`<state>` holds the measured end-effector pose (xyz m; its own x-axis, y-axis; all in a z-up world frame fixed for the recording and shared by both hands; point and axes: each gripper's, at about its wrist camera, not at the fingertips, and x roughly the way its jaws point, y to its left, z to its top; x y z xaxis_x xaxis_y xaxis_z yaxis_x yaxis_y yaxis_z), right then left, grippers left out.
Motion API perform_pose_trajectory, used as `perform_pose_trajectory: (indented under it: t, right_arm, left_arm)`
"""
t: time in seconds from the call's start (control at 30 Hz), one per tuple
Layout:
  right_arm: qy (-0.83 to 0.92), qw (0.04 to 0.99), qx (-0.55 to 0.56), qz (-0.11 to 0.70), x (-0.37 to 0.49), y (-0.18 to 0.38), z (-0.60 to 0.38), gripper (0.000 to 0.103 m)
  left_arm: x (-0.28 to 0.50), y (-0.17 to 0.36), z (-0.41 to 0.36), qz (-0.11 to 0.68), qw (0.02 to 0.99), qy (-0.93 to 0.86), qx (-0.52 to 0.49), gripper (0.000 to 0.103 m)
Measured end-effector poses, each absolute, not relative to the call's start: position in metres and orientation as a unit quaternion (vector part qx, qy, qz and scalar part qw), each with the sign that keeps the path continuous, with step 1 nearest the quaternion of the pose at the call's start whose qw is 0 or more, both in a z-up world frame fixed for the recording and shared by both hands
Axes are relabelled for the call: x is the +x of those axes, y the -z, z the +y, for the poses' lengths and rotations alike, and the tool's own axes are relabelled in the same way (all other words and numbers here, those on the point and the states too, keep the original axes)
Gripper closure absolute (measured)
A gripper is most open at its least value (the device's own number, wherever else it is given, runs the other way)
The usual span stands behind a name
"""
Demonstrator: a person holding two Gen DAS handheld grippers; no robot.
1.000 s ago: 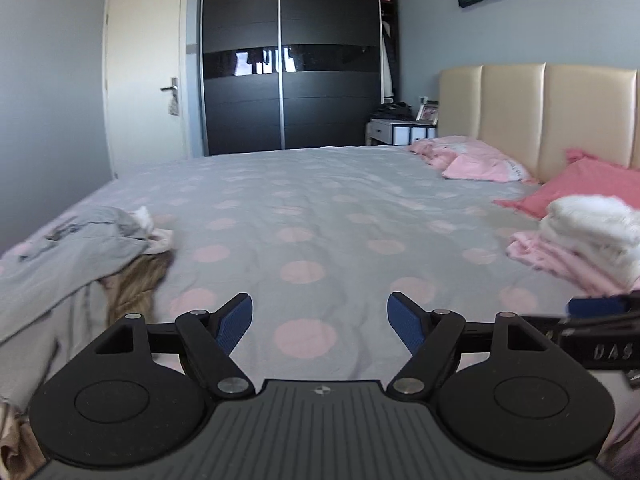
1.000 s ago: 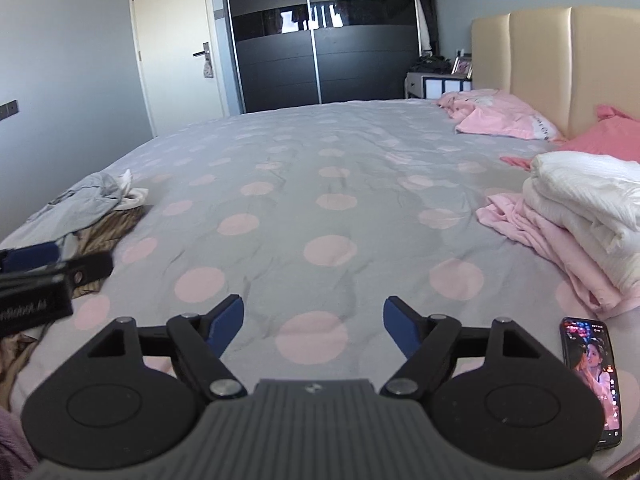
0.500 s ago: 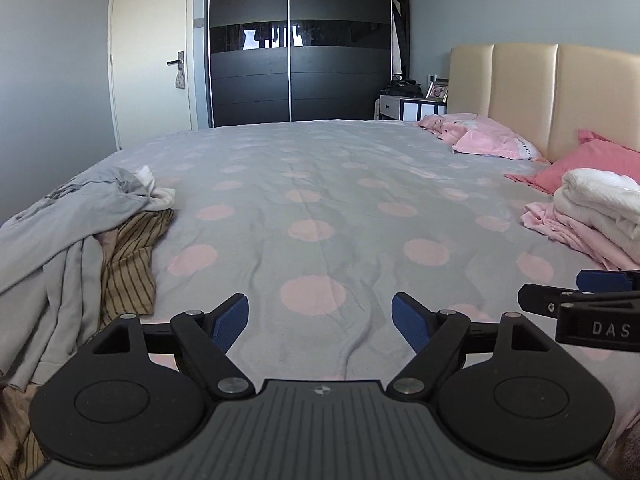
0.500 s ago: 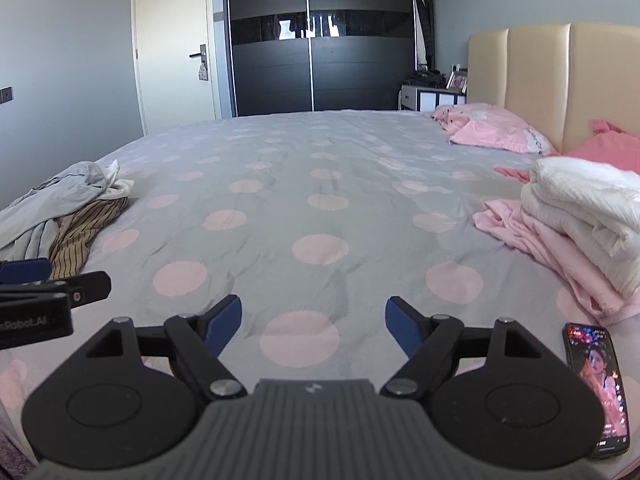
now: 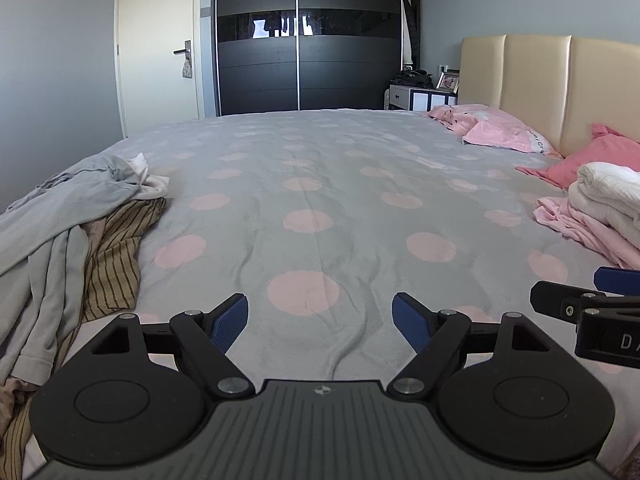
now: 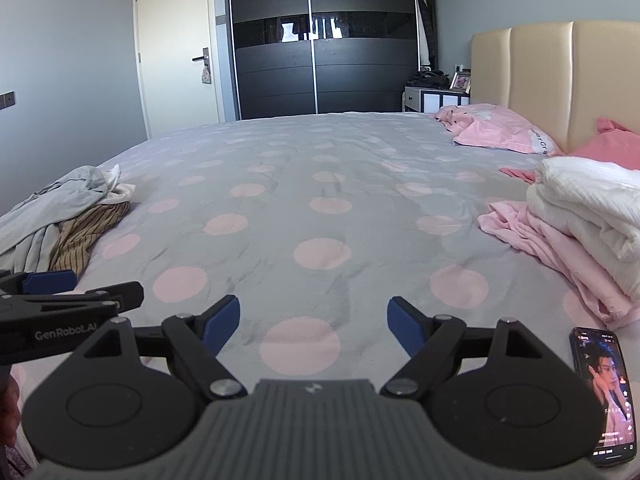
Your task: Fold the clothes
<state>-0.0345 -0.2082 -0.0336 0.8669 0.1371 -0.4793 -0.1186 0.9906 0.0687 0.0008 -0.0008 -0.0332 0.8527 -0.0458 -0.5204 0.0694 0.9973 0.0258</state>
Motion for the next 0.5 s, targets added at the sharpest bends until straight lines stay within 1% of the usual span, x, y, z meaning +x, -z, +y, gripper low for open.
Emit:
perform_pose_trajectory:
  t: [0.5]
  right_arm:
    - [-0.077, 0.968, 0.009, 0.237, -0.041, 0.0312, -0.2028, 0.019]
  left_arm:
    - [-0.0015, 0.0312, -0.0036, 0.262, 0.964, 0.041, 0.032, 0.024]
